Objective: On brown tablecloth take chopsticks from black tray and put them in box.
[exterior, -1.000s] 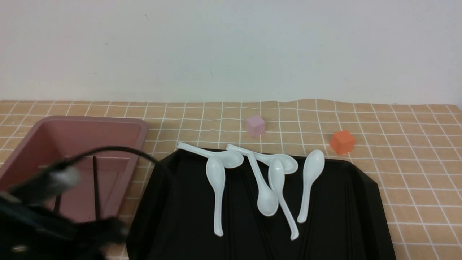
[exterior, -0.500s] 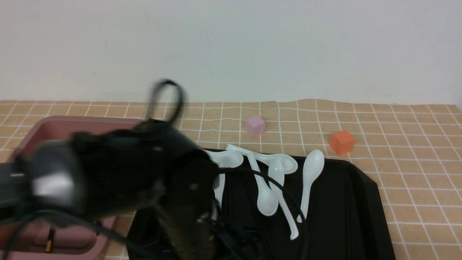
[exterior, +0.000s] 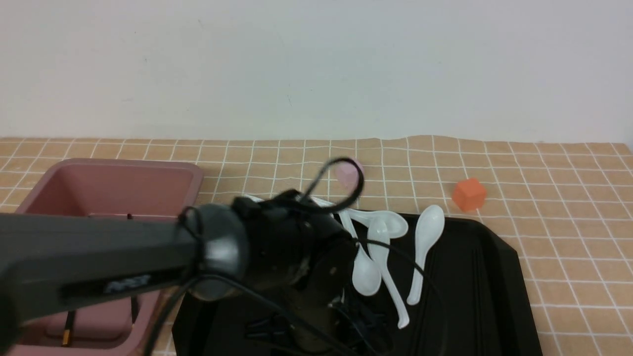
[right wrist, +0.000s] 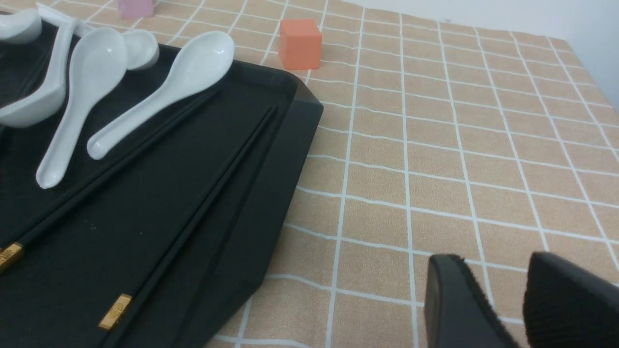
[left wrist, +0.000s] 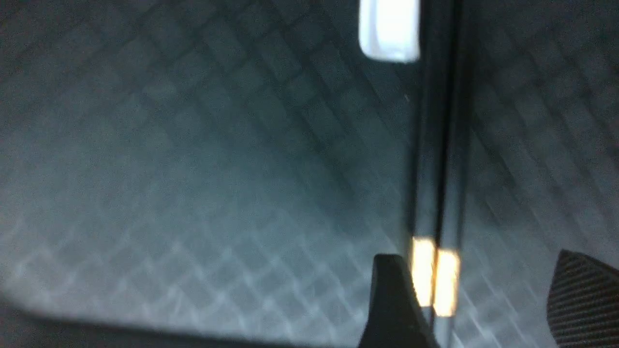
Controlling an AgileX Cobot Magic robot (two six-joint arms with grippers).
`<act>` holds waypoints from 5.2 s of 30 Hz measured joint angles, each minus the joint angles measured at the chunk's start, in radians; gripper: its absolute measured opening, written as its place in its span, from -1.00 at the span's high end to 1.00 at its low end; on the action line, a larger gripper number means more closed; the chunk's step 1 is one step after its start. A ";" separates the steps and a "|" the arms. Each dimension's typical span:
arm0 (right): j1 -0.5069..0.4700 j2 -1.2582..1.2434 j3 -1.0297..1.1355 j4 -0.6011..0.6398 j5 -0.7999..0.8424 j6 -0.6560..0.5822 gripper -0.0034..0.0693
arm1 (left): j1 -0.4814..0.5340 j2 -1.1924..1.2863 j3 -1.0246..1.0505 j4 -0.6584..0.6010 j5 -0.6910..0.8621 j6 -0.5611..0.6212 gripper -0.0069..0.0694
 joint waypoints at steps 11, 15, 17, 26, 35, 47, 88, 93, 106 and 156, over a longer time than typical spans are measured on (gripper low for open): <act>0.000 0.000 0.000 0.000 0.000 0.000 0.25 | 0.000 0.055 -0.009 0.058 -0.028 0.001 0.11; 0.000 0.000 0.000 0.000 0.000 0.000 0.25 | 0.000 0.056 -0.011 0.058 -0.023 0.003 0.51; 0.000 0.000 0.000 0.000 0.000 0.000 0.25 | 0.000 0.056 -0.013 0.050 -0.021 0.004 0.50; 0.000 0.000 0.000 0.000 0.000 0.000 0.25 | -0.001 -0.141 -0.047 -0.029 0.075 0.034 0.49; 0.000 0.000 0.000 0.000 0.000 0.000 0.25 | 0.006 -0.517 -0.119 0.252 0.413 0.054 0.49; 0.000 0.000 0.000 0.000 0.000 0.000 0.25 | 0.598 -0.684 0.253 0.176 0.312 0.321 0.49; 0.000 0.000 0.000 0.000 0.000 0.000 0.25 | 0.899 -1.038 0.401 -0.413 0.233 0.971 0.85; 0.000 0.000 0.000 0.000 0.000 0.000 0.25 | 0.899 -1.410 0.624 -0.537 0.076 1.055 0.85; 0.000 0.000 0.000 0.000 0.000 0.000 0.25 | 0.899 -1.858 0.848 -0.577 -0.051 1.071 0.85; 0.000 0.000 0.000 0.000 0.000 0.000 0.25 | 0.687 -1.911 1.247 -0.112 -0.390 0.673 0.81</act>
